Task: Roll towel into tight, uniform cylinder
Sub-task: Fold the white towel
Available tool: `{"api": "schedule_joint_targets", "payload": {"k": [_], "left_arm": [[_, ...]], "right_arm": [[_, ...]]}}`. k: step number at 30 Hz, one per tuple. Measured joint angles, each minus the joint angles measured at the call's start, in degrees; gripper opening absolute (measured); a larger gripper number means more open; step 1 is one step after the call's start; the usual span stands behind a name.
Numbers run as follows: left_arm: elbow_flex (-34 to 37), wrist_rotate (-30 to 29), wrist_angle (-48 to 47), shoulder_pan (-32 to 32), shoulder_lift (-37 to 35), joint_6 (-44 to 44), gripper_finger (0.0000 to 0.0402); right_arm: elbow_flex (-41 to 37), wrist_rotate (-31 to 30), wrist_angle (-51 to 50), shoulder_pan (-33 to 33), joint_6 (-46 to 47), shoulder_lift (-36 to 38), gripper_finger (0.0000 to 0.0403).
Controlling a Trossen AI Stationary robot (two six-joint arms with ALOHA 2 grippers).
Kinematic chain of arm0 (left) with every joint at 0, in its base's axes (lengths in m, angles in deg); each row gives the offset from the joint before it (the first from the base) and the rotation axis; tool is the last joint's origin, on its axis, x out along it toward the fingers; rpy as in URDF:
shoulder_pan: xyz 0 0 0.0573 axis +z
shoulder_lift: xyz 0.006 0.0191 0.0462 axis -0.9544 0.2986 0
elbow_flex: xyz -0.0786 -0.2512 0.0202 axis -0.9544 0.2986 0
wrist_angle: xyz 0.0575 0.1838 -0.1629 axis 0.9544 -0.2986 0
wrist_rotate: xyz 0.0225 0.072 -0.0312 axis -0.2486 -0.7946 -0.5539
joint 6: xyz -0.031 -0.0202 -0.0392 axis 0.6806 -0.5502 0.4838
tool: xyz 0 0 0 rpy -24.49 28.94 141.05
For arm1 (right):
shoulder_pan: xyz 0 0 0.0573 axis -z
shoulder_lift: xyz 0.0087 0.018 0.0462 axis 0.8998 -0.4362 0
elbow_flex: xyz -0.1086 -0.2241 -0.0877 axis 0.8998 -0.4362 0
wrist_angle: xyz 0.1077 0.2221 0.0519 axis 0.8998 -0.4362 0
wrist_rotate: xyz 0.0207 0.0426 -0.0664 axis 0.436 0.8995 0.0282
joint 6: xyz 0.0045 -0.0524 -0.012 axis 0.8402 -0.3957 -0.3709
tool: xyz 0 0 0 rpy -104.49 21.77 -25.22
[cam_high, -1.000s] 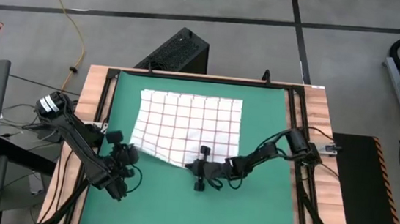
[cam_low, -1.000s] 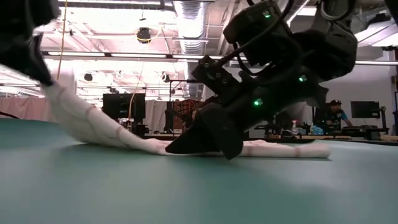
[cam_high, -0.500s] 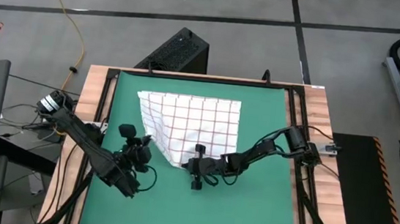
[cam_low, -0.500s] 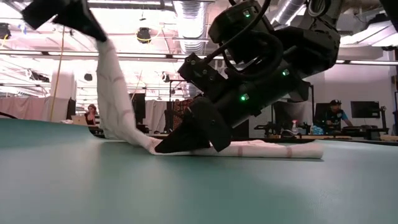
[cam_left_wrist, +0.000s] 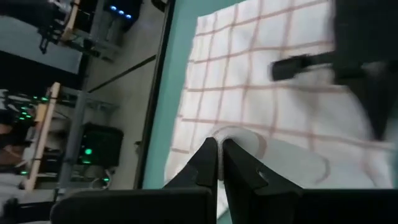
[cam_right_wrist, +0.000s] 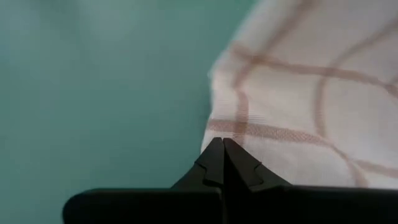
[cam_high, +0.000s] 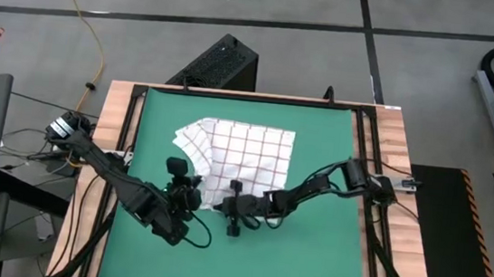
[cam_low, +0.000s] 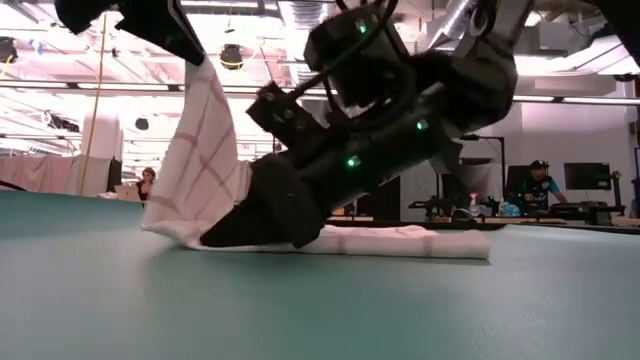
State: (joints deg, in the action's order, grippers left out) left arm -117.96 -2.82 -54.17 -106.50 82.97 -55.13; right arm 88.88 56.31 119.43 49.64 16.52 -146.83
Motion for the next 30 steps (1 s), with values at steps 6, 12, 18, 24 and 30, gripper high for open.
{"api": "schedule_joint_targets", "payload": {"k": [6, 12, 18, 24, 30], "left_arm": [[0.0, -0.1, -6.8, 0.7, 0.0, 0.9, 0.0], [0.0, -0.3, -8.0, 1.2, 0.0, 2.7, 0.0], [0.0, -0.3, -9.7, 1.2, 0.0, 3.3, 0.0], [0.1, 0.0, -10.4, 1.2, 0.0, 3.1, 0.0], [0.1, 0.0, -12.1, 1.2, 0.0, 3.1, 0.0]], "right_arm": [[0.2, -1.4, -9.1, -1.2, -3.7, 5.9, 0.0017], [0.5, -10.3, -9.3, -0.1, -12.0, 10.5, 0.0017], [0.3, -9.4, -7.0, 9.9, -11.5, 5.2, 0.0013], [3.4, -1.2, -5.8, 16.0, -6.8, 0.9, 0.0012], [11.3, 2.0, -6.2, 17.4, -5.3, -6.0, 0.0011]]}}
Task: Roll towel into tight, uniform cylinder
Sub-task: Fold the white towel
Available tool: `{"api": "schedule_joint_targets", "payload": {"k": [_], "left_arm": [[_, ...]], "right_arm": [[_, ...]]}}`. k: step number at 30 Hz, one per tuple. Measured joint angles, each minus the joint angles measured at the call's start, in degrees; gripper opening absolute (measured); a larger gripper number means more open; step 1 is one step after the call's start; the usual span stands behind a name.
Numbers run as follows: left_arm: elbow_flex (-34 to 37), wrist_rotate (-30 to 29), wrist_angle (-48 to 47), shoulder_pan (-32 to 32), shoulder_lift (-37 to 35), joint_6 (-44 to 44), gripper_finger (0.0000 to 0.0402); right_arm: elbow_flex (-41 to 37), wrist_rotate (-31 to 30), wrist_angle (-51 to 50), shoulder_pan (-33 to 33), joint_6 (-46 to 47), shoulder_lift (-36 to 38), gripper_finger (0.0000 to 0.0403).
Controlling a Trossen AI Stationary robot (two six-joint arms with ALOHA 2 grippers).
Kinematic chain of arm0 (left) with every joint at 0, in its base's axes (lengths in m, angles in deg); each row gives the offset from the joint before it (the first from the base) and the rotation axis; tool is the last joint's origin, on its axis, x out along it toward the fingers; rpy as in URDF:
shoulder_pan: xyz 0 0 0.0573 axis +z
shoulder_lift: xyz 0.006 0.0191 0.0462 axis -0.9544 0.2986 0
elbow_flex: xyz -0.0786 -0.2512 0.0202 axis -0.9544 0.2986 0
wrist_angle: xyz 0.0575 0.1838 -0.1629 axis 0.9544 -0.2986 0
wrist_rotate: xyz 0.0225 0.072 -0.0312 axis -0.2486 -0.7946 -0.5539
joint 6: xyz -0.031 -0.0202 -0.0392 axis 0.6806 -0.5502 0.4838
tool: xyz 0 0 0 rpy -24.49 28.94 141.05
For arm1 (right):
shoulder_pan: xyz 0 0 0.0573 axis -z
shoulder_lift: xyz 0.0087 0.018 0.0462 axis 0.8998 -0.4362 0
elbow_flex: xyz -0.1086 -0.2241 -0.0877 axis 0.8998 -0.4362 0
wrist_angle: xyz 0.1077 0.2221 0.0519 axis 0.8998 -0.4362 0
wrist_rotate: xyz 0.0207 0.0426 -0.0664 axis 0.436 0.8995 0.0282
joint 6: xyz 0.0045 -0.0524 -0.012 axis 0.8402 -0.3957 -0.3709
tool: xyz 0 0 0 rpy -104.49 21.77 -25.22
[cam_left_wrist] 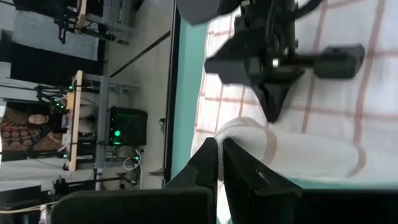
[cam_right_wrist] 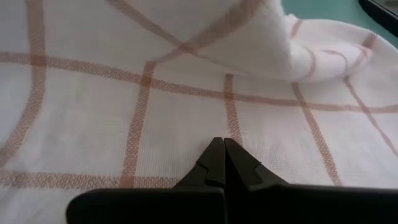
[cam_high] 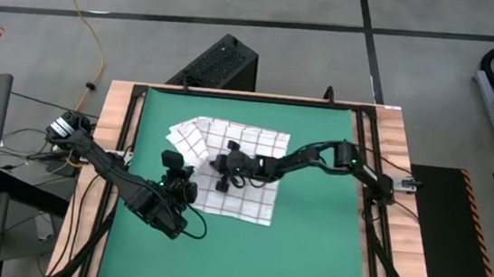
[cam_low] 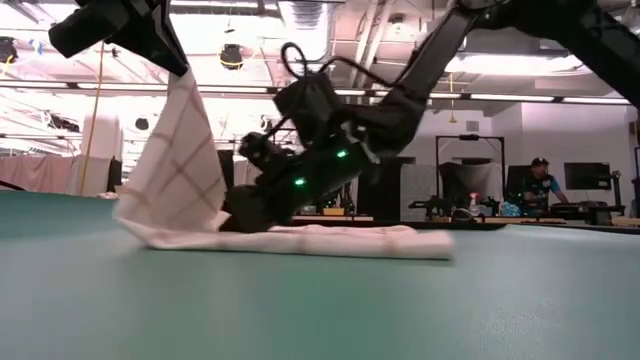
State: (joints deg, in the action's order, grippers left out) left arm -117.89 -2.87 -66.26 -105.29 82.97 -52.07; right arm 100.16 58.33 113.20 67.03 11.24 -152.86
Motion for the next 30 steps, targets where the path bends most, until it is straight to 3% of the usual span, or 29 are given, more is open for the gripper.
{"api": "schedule_joint_targets", "payload": {"k": [6, 12, 20, 25, 30], "left_arm": [[0.0, 0.2, 0.0, 0.0, 0.0, -1.2, 0.0], [0.0, 1.7, 1.3, -0.1, 0.0, -0.6, 0.0], [0.0, 4.0, 9.5, -0.9, 0.0, -7.4, 0.0], [0.0, 4.2, 5.5, -1.6, 0.0, -6.0, 0.0], [0.0, 4.2, 2.6, -1.8, 0.0, -3.0, 0.0]], "right_arm": [[12.8, 1.0, -4.5, 0.1, -1.6, -7.0, 0.0011], [21.7, 2.4, -9.8, 0.8, -4.3, -9.6, 0.0011], [24.9, 3.6, -13.5, 1.9, -5.4, -9.5, 0.0011], [24.7, 0.3, -17.2, 0.9, -8.4, -5.4, 0.0011], [25.2, -4.5, -28.3, -0.4, -9.9, 0.7, 0.0012]]}}
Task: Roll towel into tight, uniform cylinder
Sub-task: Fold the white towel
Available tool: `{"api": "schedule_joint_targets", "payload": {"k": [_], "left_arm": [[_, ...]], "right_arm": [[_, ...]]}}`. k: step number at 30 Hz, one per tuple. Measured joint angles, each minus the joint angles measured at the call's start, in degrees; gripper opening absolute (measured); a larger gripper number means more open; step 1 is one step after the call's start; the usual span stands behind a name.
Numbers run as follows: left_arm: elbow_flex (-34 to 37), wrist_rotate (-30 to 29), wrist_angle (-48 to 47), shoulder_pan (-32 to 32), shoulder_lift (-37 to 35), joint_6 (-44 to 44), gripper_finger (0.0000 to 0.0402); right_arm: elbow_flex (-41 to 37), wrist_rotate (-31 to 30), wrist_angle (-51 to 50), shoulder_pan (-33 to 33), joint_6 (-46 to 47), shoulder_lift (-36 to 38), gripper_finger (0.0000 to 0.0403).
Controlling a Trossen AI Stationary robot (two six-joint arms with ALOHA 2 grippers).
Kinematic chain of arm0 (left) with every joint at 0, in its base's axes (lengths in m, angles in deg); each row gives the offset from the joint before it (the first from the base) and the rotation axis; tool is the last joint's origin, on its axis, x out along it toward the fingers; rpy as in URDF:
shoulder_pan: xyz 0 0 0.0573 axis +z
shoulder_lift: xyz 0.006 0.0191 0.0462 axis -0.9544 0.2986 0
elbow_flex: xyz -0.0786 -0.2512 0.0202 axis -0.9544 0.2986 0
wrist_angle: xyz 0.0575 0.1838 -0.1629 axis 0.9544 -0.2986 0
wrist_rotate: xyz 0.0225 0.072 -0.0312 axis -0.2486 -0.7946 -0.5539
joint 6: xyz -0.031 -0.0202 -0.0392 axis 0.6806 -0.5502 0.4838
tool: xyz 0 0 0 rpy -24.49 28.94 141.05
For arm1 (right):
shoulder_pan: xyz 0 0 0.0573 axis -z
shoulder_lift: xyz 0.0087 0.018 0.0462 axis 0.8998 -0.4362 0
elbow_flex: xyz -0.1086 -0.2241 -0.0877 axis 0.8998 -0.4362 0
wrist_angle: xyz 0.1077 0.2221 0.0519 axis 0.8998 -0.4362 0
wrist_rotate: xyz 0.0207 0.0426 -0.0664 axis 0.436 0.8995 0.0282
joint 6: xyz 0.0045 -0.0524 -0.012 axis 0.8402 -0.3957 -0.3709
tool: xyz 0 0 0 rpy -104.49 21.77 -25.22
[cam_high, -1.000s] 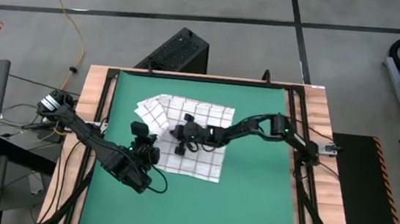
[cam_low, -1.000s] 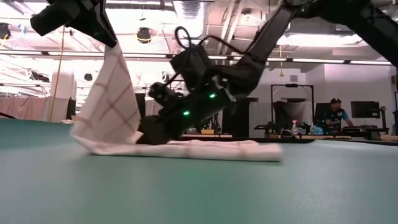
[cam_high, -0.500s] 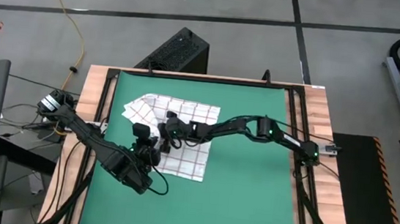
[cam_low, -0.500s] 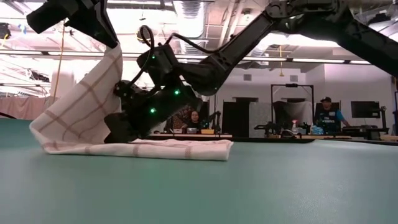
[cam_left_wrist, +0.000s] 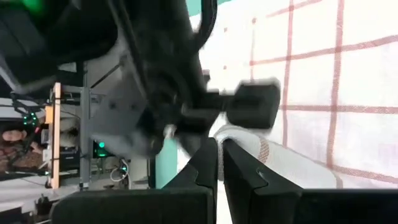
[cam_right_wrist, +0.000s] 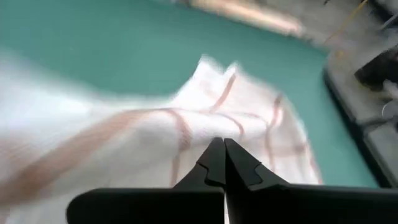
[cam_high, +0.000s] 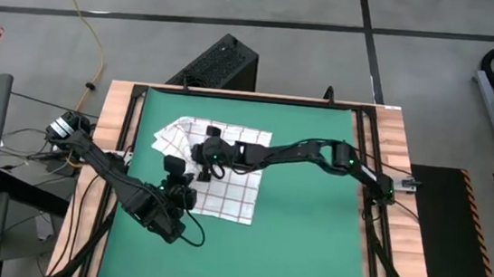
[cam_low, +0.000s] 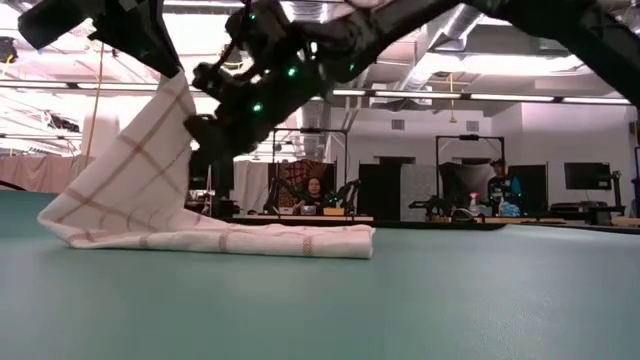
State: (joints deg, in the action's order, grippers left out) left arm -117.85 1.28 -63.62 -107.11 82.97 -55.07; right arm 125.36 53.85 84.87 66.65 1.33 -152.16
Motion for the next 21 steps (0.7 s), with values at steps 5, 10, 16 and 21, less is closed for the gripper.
{"api": "schedule_joint_targets", "payload": {"k": [5, 10, 16, 21], "left_arm": [[0.0, 0.0, -0.1, 0.0, 0.0, 0.1, 0.0], [0.0, 0.0, -0.2, -0.8, 0.0, 0.5, 0.0], [0.0, -0.1, -0.4, -1.1, 0.0, 0.5, 0.0], [0.0, -0.1, 1.9, -1.0, 0.0, -2.1, 0.0]], "right_arm": [[-0.5, 0.3, -4.3, -0.6, 0.7, -2.3, 0.0009], [-0.3, 0.2, -0.4, 0.9, 2.9, -6.8, 0.0007], [-0.1, 1.7, 4.4, 1.8, 4.4, -8.9, 0.0006], [-0.3, 3.8, 10.0, 2.6, 4.1, -9.2, 0.0006]]}}
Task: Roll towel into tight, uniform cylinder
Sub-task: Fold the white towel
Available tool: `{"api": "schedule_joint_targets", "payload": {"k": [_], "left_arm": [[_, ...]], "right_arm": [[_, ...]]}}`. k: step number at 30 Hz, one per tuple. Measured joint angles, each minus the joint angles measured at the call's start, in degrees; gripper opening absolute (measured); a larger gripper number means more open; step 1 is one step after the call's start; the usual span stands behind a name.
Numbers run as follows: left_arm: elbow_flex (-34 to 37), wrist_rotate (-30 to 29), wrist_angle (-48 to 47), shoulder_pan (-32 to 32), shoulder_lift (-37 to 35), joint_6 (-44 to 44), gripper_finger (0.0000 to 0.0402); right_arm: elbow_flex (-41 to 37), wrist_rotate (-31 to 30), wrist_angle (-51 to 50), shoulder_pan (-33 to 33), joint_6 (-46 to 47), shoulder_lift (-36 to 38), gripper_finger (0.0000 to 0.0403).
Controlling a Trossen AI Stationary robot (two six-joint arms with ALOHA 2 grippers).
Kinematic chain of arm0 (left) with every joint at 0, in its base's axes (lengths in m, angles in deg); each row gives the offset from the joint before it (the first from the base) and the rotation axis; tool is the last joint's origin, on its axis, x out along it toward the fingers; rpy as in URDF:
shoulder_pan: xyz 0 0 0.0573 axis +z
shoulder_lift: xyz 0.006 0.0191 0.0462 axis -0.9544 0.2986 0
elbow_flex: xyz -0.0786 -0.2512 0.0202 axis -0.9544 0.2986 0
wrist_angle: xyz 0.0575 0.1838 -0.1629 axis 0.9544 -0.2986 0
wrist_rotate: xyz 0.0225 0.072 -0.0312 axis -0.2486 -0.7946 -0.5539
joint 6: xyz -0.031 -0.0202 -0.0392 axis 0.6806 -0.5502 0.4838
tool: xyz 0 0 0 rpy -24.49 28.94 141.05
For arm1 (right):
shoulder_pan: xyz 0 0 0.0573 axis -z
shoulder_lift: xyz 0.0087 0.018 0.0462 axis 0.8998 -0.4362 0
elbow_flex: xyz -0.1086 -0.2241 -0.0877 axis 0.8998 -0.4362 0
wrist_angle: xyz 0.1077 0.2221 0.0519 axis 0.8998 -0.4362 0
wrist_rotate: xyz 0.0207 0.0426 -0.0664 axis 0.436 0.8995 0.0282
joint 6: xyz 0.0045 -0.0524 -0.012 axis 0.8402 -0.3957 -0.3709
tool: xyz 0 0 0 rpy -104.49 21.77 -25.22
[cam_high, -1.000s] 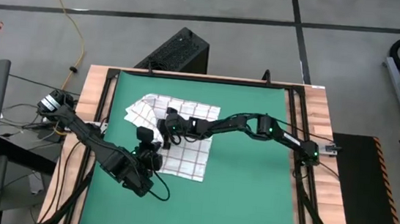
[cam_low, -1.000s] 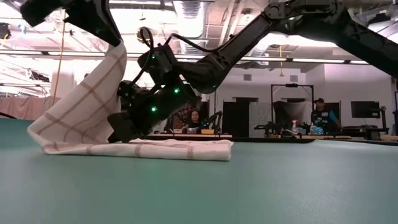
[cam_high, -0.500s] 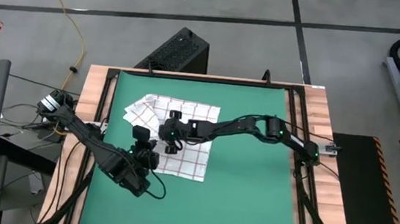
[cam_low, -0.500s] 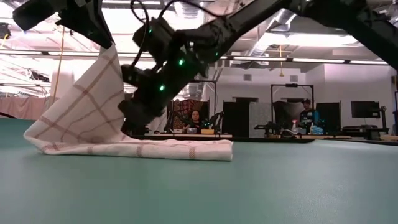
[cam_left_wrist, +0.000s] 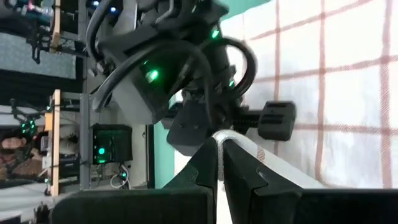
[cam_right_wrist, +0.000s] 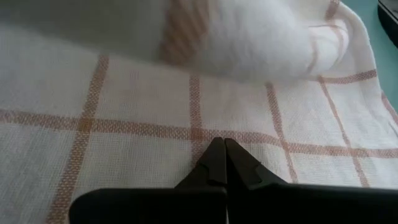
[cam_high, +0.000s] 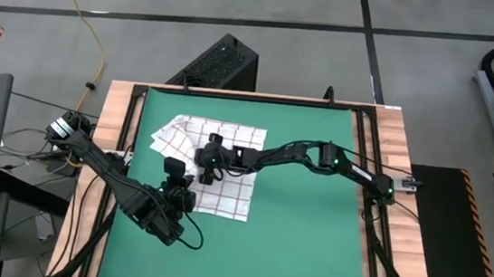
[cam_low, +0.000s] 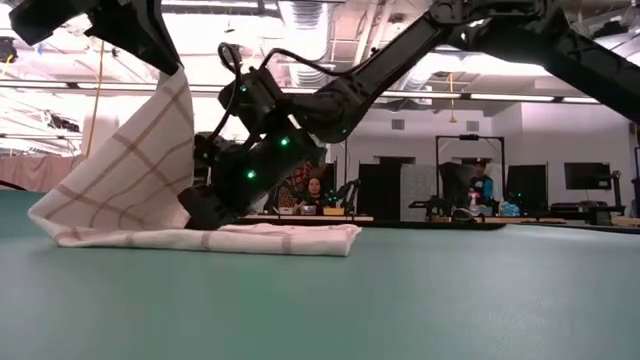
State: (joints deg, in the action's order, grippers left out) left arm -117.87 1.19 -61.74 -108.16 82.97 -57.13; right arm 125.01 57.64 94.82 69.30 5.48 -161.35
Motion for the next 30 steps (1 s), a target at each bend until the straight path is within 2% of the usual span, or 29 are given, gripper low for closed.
{"api": "schedule_joint_targets", "payload": {"k": [9, 13, 17, 21, 25, 27, 30], "left_arm": [[0.0, 2.3, 7.1, 0.0, 0.0, -2.4, 0.0], [0.0, 3.6, 7.7, 0.0, 0.0, -3.6, 0.0], [0.0, 3.5, 5.4, 0.0, 0.0, -2.5, 0.0], [0.0, 3.5, 4.2, 0.0, 0.0, -1.9, 0.0], [0.0, 3.5, 3.9, -0.1, 0.0, -1.9, 0.0], [0.0, 3.5, 3.8, -0.1, 0.0, -1.8, 0.0], [0.0, 3.5, 3.6, -0.1, 0.0, -1.8, 0.0]], "right_arm": [[0.0, 3.9, 5.2, 1.9, 3.3, -1.3, 0.0006], [-0.1, -1.6, 1.0, 1.1, 2.6, 0.6, 0.0006], [0.1, -6.8, -5.6, -0.4, -1.3, 6.3, 0.0006], [0.3, -8.1, -16.3, -1.6, -1.3, 10.7, 0.0006], [-0.4, -8.5, -24.3, -2.0, 0.5, 10.0, 0.0006], [-2.4, -9.0, -24.3, -2.0, 1.6, 9.4, 0.0006], [-8.5, -9.5, -17.1, -1.8, 3.3, 9.4, 0.0006]]}}
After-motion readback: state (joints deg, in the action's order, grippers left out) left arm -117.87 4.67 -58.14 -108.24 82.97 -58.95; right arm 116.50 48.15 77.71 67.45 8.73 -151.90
